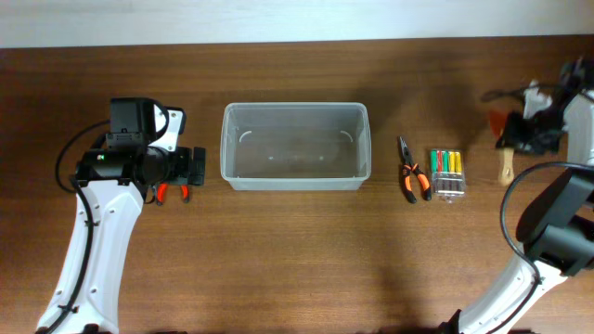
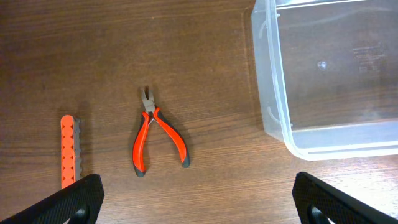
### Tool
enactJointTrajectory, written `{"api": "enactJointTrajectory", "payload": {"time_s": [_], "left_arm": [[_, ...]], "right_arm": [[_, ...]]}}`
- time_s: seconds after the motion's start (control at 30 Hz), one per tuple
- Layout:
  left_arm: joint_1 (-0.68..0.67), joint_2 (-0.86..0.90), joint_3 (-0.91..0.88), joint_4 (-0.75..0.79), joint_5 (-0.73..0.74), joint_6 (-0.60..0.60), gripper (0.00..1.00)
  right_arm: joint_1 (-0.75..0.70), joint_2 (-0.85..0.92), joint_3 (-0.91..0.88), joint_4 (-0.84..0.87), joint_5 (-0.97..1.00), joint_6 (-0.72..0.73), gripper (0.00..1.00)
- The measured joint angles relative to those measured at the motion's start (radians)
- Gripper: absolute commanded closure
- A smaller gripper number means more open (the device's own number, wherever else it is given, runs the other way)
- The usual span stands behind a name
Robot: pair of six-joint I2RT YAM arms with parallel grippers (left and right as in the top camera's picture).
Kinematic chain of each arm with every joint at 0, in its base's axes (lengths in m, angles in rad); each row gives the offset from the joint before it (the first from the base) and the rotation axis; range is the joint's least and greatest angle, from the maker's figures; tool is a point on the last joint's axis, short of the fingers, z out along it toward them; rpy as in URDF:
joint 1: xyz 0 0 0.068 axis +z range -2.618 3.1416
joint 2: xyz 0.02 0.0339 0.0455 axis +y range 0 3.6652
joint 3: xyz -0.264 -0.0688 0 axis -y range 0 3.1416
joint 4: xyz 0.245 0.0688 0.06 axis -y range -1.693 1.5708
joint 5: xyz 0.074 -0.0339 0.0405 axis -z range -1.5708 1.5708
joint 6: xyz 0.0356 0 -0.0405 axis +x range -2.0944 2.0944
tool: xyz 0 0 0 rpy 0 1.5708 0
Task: Pack container
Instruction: 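Close the right gripper on the scraper's wooden handle and lift, then carry the scraper over the container and release it inside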
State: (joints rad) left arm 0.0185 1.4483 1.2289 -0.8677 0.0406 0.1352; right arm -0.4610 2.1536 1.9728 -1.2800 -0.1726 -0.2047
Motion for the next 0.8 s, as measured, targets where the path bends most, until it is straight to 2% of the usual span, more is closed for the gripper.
{"api": "enactJointTrajectory", "payload": {"time_s": [0.17,0.33,0.6,0.8], "left_arm": [[0.0,0.0,0.0,0.001,-0.001,0.0,0.01],[0.0,0.0,0.0,0.0,-0.003,0.0,0.01],[0.0,0.0,0.0,0.0,-0.004,0.0,0.01],[0.0,0.0,0.0,0.0,-0.004,0.0,0.01]], "right_arm": [[0.119,-0.002,0.265,-0.165,-0.019,0.003,0.83],[0.352,-0.002,0.438,-0.179,-0.03,-0.006,0.87],[0.741,0.002,0.458,-0.095,-0.04,-0.164,0.96],[0.883,0.055,0.459,-0.072,-0.048,-0.336,0.96]]}}
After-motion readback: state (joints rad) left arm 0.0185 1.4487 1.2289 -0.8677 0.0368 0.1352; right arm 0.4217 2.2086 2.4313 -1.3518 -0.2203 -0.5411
